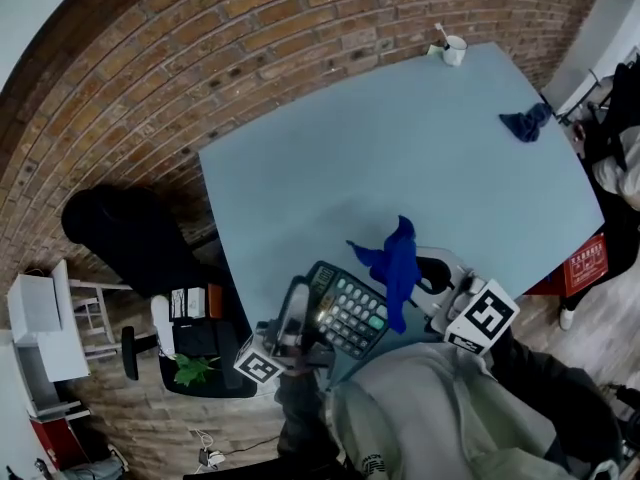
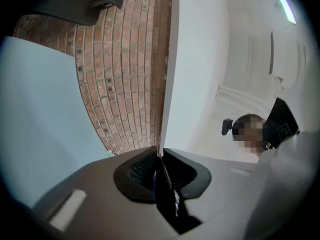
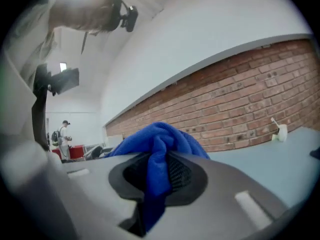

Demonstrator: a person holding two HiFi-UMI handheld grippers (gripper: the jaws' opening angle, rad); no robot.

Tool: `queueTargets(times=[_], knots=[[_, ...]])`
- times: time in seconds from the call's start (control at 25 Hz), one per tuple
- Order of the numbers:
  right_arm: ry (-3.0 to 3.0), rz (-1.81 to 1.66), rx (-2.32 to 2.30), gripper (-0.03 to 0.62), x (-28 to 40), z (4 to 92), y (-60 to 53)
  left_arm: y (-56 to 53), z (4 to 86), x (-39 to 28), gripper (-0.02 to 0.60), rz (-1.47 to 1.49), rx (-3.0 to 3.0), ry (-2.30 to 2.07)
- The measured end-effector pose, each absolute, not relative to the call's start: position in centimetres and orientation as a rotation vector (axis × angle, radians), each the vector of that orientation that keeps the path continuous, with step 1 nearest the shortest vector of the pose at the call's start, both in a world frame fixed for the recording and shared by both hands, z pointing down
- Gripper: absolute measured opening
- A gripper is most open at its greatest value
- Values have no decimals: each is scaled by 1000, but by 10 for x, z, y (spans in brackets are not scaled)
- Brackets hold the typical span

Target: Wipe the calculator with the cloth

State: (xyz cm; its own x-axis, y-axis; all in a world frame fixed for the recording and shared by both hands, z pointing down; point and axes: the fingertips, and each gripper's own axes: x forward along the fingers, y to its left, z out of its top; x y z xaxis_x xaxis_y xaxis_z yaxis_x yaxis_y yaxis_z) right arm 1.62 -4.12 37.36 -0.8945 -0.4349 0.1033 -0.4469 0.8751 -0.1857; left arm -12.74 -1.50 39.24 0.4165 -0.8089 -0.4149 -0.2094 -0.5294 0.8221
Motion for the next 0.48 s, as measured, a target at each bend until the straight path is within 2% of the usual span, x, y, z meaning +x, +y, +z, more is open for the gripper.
queueTargets(times=[0.16,0.28,0.48], knots=[[-2929,222,483,51,-15,368,-35,-11,382,-98,37,-1032,2045,-797],[-2945,175,407,51,-29,363,-39,-11,378,-103,37,-1073,2029,-786],[-2925,-132,188,51,-42,358,-34,-5,375,-92,37,-957,2063,-739]])
